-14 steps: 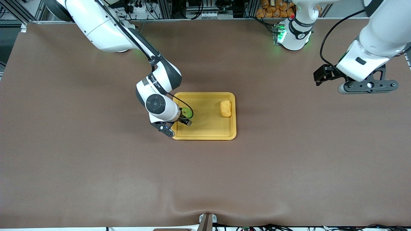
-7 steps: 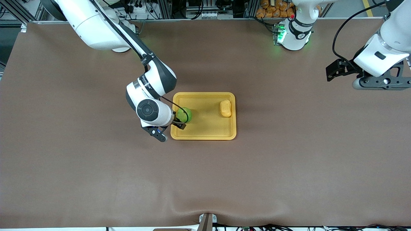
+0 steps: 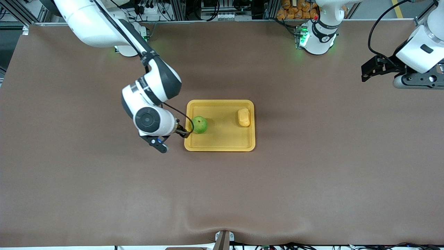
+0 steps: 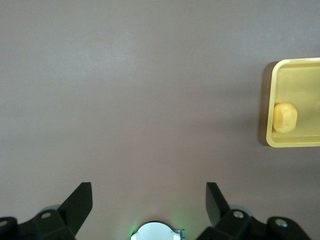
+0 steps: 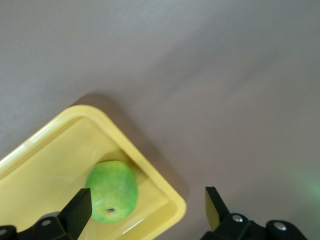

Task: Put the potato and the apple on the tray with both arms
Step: 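Open the right gripper and raise it away from the tray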

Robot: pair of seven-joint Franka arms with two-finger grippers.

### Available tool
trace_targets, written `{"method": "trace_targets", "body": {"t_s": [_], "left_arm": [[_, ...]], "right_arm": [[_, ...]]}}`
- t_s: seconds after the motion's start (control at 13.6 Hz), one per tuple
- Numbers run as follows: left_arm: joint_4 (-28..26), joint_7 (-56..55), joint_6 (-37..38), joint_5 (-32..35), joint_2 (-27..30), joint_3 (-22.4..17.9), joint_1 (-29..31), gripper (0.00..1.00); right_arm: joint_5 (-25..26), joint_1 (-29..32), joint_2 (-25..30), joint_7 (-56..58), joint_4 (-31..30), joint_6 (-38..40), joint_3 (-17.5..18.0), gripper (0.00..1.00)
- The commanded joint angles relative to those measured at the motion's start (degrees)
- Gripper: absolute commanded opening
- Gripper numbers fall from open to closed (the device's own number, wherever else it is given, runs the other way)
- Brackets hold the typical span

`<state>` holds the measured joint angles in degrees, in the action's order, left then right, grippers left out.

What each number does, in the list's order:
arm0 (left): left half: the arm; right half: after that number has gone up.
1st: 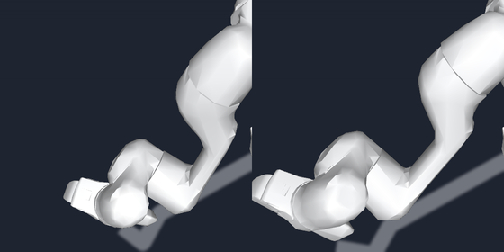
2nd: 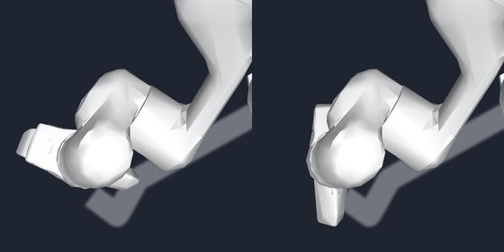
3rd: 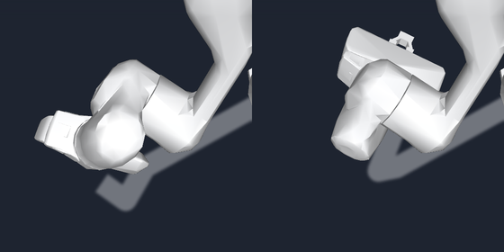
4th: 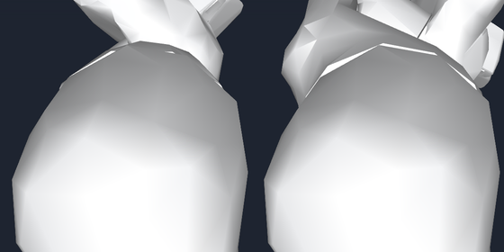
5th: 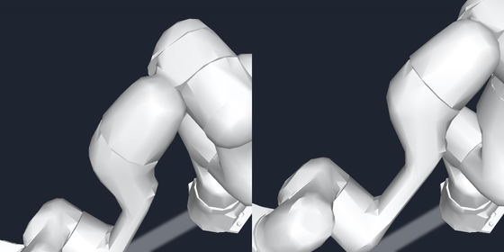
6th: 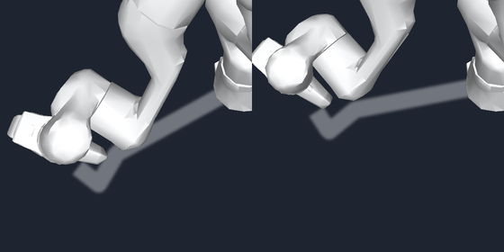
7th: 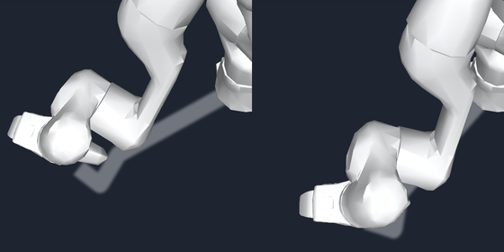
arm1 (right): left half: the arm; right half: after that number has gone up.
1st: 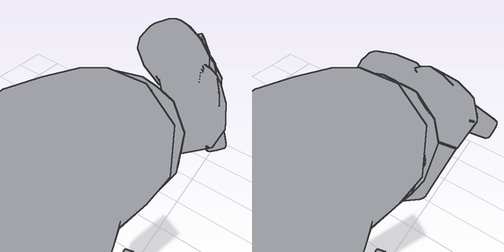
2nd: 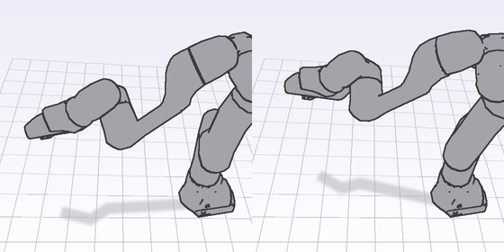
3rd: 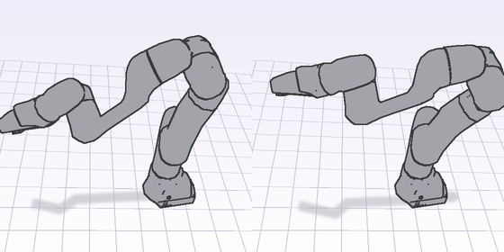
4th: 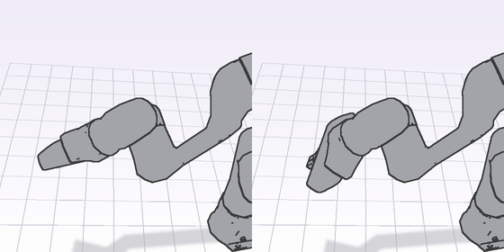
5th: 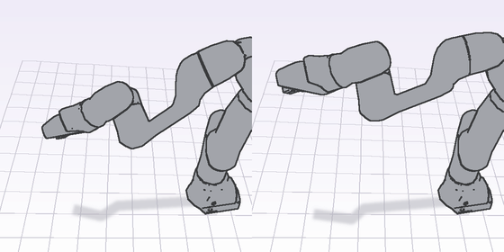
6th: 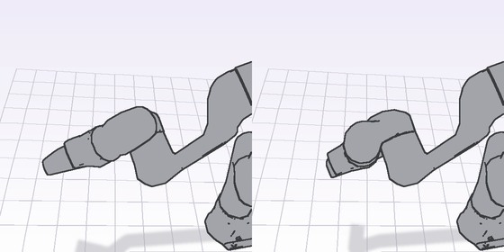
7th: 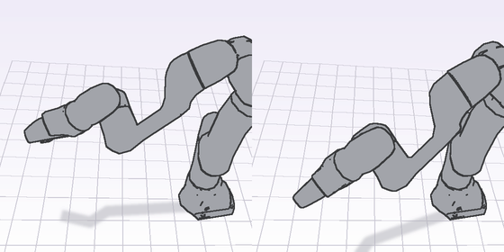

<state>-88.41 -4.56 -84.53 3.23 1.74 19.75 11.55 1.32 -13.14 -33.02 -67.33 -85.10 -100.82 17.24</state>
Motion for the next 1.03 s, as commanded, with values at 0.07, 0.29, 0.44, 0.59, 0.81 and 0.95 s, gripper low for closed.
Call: {"method": "trace_targets", "body": {"t_s": [0.07,0.29,0.44,0.59,0.81,0.95], "left_arm": [[-0.01,1.65,0.86,-1.29,2.22,-0.06,1.02,1.00],[-0.97,2.36,0.78,-1.29,3.10,-10.22,-8.00,1.00],[-1.50,2.45,0.95,-1.29,3.27,-11.75,-9.95,1.00],[-1.85,2.54,1.04,-1.29,3.54,-14.03,-12.15,1.00],[-1.59,2.62,1.91,-1.21,3.63,-14.04,-12.16,1.00],[-1.15,2.62,1.92,-1.21,3.36,-14.04,-12.07,1.00]], "right_arm": [[1.05,3.74,2.61,-0.17,4.38,12.36,1.75,1.00],[1.75,4.00,3.22,4.55,9.41,17.40,1.49,1.00],[1.67,6.36,4.98,9.04,10.74,18.99,1.92,1.00],[1.67,8.21,6.73,13.61,11.00,20.92,1.92,1.00],[1.49,10.15,10.07,18.82,11.00,21.01,1.23,1.00],[2.11,10.24,11.74,18.55,11.00,21.01,0.96,1.00]]}}
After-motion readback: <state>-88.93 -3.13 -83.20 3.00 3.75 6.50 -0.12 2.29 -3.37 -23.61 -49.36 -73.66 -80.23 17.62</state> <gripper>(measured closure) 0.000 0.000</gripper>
